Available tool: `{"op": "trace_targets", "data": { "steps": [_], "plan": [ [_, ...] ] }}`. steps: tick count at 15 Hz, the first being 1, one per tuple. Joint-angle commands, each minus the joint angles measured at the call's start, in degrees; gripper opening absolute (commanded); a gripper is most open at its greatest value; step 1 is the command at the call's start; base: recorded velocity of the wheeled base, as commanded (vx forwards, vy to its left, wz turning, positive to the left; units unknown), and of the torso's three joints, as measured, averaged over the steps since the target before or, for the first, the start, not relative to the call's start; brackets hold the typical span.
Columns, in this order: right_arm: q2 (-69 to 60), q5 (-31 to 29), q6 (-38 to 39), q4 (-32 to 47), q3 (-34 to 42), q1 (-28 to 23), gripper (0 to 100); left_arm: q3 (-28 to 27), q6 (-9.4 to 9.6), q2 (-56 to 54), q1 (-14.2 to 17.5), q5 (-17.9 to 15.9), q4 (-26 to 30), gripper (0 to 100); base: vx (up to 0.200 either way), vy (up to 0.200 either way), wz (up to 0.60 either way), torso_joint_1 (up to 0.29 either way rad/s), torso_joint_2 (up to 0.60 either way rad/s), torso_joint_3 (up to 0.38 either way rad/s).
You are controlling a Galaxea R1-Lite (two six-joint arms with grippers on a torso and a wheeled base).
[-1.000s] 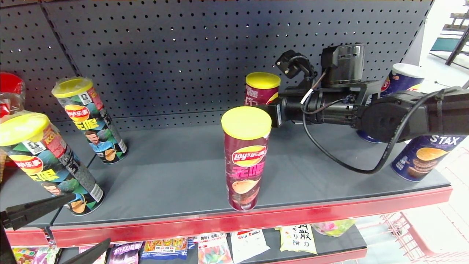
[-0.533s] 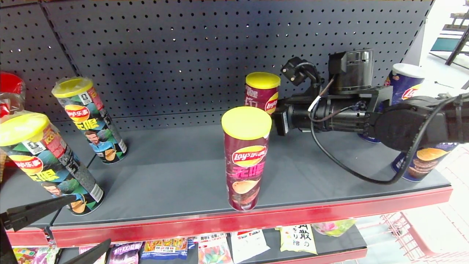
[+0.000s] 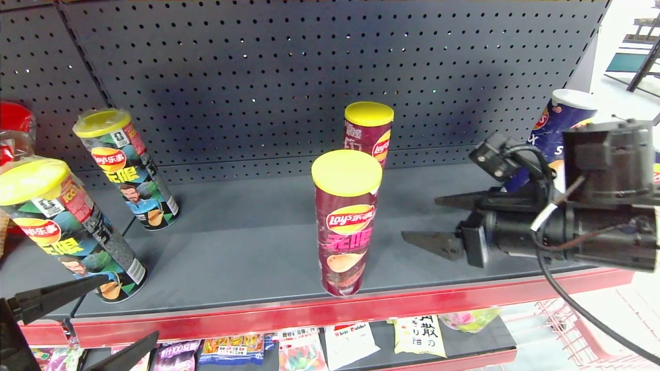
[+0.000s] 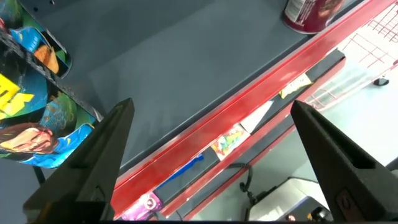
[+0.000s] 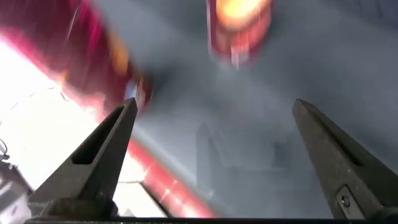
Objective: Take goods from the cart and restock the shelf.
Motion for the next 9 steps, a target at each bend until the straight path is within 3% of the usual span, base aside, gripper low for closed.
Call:
{"op": "trace_targets", "data": {
  "steps": [1,5,6,7,8,9],
  "plan": [
    [-16.0,-2.51,0.82,-0.03,11.93,-1.19,100,-0.39,-0.08,2.1,0.09,0.1,-0.15,100,0.0,0.0,0.0,0.0,0.0,0.0],
    [-39.65,-7.96,0.82,0.93,26.96,-9.1,100,-0.03,0.01,3.77,0.09,2.21,-0.06,100,0.0,0.0,0.0,0.0,0.0,0.0],
    [-44.66,-8.66,0.91,2.08,29.16,-12.79,100,-0.3,-0.08,4.82,0.09,1.86,-0.06,100,0.0,0.0,0.0,0.0,0.0,0.0],
    [-45.1,-8.66,0.91,2.25,29.33,-13.05,100,-0.3,-0.08,5.0,0.09,1.86,-0.15,100,0.0,0.0,0.0,0.0,0.0,0.0],
    [-54.59,-8.84,1.0,9.81,30.21,-19.47,100,-1.09,-0.16,8.25,0.0,0.19,-0.33,100,0.0,0.0,0.0,0.0,0.0,0.0],
    [-59.07,-8.84,1.0,15.44,29.86,-22.72,100,-1.7,-0.6,9.83,0.0,-1.22,-0.41,100,0.0,0.0,0.0,0.0,0.0,0.0]
  ]
}}
